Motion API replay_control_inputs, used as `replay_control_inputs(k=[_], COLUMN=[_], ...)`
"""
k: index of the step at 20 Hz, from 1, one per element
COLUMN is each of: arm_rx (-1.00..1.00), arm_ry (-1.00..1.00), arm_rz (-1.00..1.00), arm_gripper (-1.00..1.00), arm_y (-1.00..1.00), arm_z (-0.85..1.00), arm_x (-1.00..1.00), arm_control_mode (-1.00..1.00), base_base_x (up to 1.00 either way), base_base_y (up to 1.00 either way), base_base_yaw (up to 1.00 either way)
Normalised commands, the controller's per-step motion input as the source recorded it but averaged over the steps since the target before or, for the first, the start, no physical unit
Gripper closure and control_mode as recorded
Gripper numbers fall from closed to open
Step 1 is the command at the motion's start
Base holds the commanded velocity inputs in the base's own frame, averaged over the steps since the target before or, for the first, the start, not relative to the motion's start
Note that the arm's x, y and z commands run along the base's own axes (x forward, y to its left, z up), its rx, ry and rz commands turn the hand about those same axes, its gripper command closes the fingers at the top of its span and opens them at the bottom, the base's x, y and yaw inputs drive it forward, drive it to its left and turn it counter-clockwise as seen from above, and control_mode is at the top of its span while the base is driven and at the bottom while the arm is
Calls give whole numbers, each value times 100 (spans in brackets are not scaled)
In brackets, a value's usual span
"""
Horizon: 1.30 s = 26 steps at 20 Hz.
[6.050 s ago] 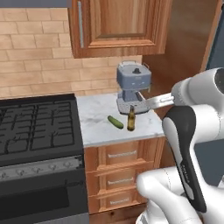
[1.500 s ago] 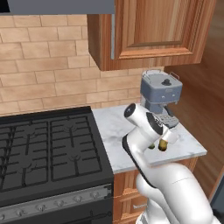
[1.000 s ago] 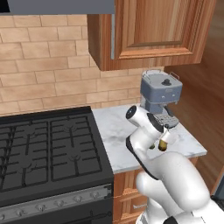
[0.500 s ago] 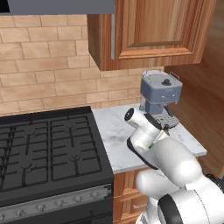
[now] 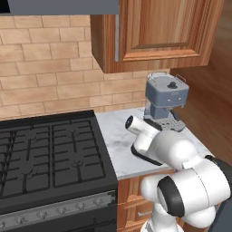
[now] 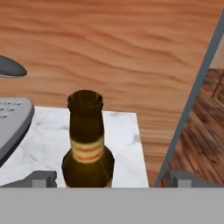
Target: Place the beer and liquor on the top shelf of the fridge to keep them out of children's reach, and place the cucumber on lower shelves for easy access.
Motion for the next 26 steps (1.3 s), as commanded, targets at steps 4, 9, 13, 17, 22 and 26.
replay_control_inputs(k=[4, 9, 13, 17, 22, 26], arm_rx=[-8, -3, 0, 0, 0, 0], arm_ry=[0, 0, 0, 0, 0, 0], arm_rz=[-2, 0, 0, 0, 0, 0], arm_gripper=[-100, -100, -100, -100, -100, -100], arm_y=[-11, -7, -1, -10, -21, -22], arm_z=[-10, -2, 0, -2, -2, -1], arm_x=[16, 17, 11, 1, 0, 0], arm_control_mode=[-100, -100, -100, -100, -100, -100], base_base_x=[0, 0, 0, 0, 0, 0], base_base_y=[0, 0, 0, 0, 0, 0], base_base_yaw=[0, 0, 0, 0, 0, 0])
